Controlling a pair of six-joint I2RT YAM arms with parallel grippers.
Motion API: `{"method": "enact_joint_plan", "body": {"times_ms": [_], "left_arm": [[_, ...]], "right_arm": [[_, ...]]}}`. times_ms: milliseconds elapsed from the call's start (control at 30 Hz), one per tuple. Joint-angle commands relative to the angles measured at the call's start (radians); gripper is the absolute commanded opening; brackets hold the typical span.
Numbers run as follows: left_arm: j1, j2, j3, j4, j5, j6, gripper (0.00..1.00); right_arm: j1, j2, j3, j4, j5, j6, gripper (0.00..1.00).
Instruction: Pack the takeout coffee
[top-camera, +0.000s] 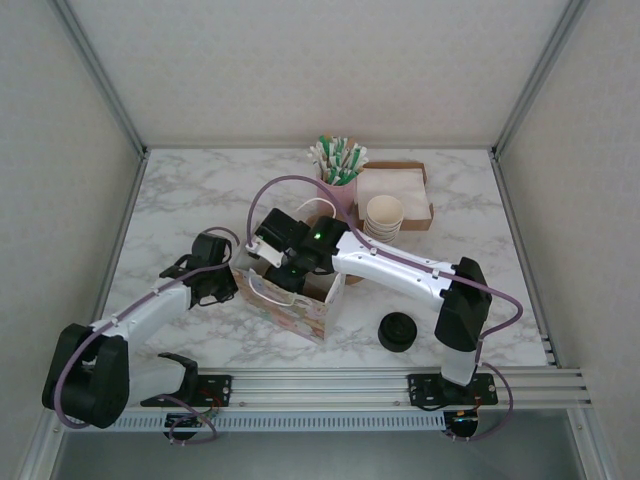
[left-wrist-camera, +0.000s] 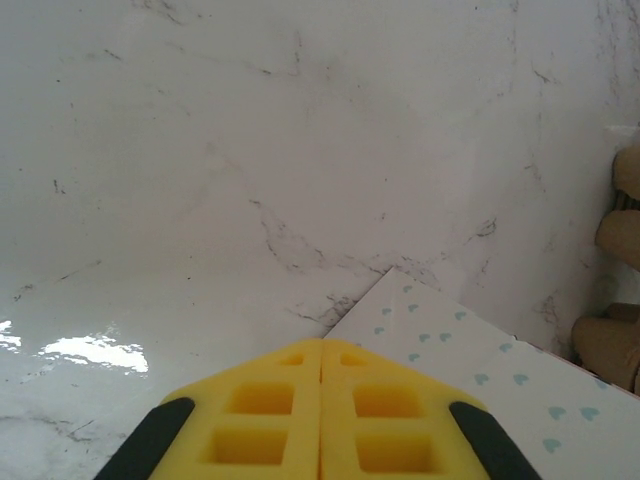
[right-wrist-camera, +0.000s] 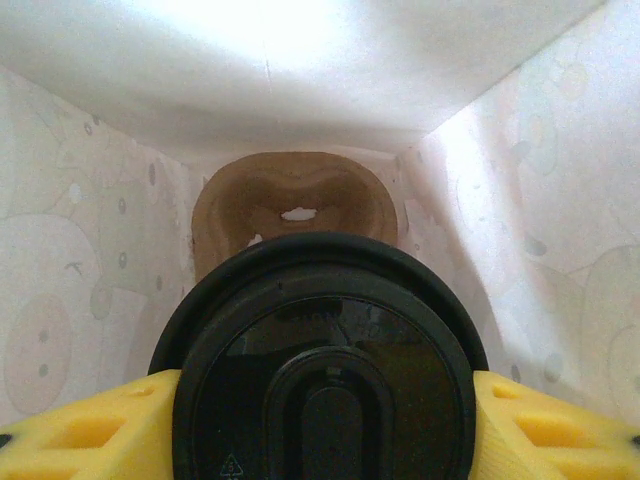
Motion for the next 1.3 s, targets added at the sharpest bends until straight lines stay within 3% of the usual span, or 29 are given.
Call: {"method": "enact_joint_plan", "body": {"times_ms": [0,500,900,1267], "left_arm": [[-0.01,0.01,0.034,-0.012,-0.003,0.024,0.06],[-0.01,0.017,0.037,-0.026,-0.022,0.024,0.06],[-0.01,0.019,0.039,-0.031,-0.029,0.024,0.06],[-0.01,0.024,0.039,-0.034,-0.03,0.024,0.06]], "right_arm": [[-0.004,-0.01,0.016,0.061,-0.016,-0.015,0.37],[-0.004,-0.008,-0.059,0.106,-0.008,-0.02,0.37],[-0.004,0.027,-0.121,0.031,-0.002,0.007,0.38],[-0.002,-0.052,-0.065,0.197,0.002,-0.019,0.38]]}}
